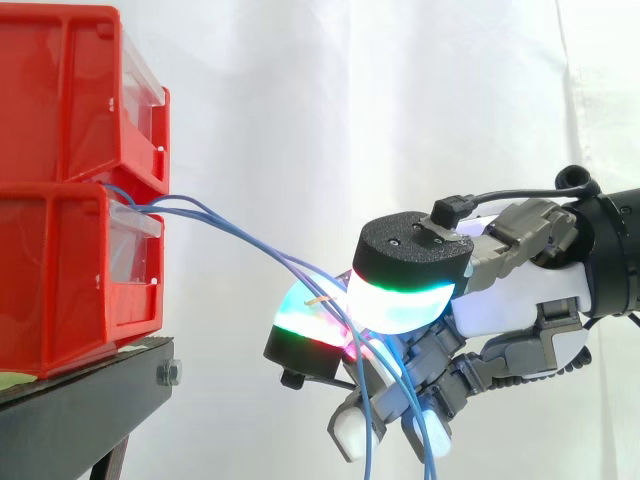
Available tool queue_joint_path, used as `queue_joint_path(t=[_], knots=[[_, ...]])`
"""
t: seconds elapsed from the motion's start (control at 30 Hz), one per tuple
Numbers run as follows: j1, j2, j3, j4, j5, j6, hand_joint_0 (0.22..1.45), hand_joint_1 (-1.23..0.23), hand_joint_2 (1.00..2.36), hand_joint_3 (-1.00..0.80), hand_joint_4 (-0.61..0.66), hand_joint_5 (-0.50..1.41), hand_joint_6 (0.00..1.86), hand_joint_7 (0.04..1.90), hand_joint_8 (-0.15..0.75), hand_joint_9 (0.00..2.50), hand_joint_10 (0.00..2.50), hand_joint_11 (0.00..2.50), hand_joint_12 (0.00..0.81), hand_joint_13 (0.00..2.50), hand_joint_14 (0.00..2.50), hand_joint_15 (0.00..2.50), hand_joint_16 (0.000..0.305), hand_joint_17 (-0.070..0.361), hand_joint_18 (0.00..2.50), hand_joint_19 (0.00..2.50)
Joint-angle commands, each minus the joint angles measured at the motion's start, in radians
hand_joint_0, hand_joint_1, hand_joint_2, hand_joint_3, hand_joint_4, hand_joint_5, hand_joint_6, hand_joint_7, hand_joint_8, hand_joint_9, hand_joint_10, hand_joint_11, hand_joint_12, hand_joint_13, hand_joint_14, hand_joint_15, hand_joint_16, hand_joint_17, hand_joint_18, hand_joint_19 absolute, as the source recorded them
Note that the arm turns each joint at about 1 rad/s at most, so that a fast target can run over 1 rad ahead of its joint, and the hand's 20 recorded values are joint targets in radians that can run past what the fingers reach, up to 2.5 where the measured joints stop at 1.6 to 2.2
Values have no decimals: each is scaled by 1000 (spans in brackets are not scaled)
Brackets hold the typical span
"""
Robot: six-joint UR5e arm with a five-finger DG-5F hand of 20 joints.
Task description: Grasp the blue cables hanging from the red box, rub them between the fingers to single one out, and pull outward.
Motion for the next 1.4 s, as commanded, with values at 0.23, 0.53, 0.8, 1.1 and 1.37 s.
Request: queue_joint_path(t=[0.23, 0.53, 0.8, 1.1, 1.37], knots=[[0, -1, 1, -3, 0, 0, 544, -754, 1000, -500, 275, -132, 883, 1086, 394, 1090, 15, 786, 429, 867, 15, 476, 62, 139, 1048, 553], [0, 1, 1, -3, 0, 0, 585, -726, 1010, -384, 254, -125, 870, 1117, 390, 1107, 15, 785, 425, 863, 14, 491, 61, 136, 1033, 576], [0, 1, 1, -8, 0, 0, 566, -662, 1012, -362, 249, -121, 862, 1114, 392, 1113, 15, 758, 430, 855, 15, 482, 62, 139, 1024, 580], [0, -1, 1, -8, 0, -2, 557, -646, 1013, -333, 251, -122, 856, 1118, 394, 1106, 13, 756, 434, 842, 13, 488, 62, 140, 1015, 583], [0, 1, 1, -8, 1, -2, 557, -660, 1016, -140, 252, -118, 864, 1152, 427, 1131, 13, 734, 469, 873, 11, 469, 70, 157, 1085, 543]])
